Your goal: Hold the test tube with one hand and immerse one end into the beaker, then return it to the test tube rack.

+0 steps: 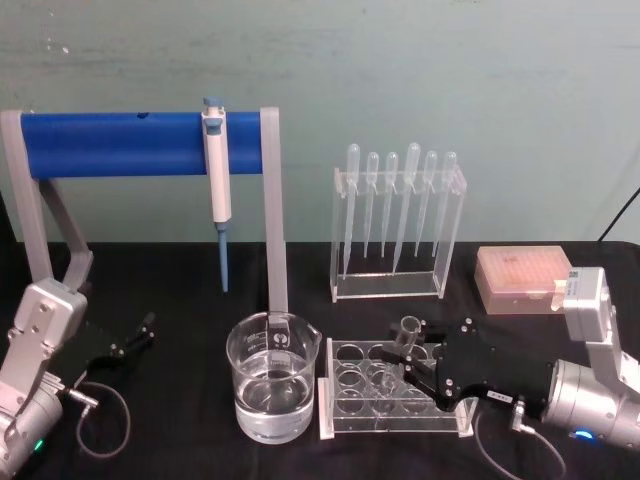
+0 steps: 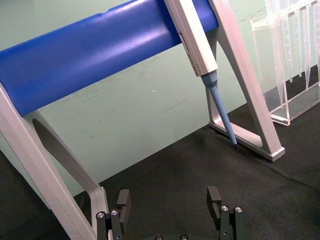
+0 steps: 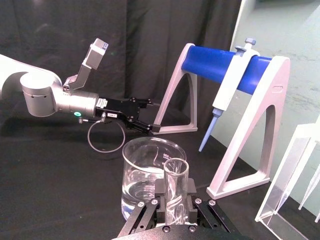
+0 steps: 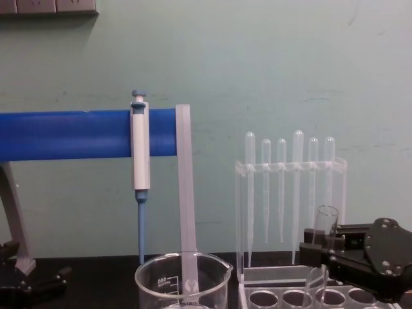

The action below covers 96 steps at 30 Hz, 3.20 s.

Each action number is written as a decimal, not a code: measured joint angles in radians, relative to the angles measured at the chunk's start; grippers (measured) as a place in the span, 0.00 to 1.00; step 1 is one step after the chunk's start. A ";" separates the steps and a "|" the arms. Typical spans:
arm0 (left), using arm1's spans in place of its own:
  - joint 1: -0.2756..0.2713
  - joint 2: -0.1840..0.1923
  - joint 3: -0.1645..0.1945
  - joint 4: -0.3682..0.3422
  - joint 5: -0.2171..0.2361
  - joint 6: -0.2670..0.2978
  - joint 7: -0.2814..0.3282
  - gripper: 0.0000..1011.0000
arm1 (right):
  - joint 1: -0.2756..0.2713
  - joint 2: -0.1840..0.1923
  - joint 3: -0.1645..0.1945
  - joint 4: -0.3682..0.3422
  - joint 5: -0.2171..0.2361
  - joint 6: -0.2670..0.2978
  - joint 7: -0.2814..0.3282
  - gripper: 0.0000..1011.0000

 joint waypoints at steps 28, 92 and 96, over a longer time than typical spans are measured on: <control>0.000 0.000 0.000 0.000 0.000 0.000 0.000 0.99 | 0.000 0.001 0.001 -0.001 0.001 0.002 -0.002 0.99; 0.000 0.000 0.000 0.000 0.000 0.000 0.000 0.99 | -0.240 -0.222 0.266 -0.076 -0.221 0.118 -0.628 0.99; 0.000 0.000 0.000 0.000 0.000 0.000 0.000 0.99 | -0.241 -0.221 0.265 -0.077 -0.221 0.122 -0.628 0.99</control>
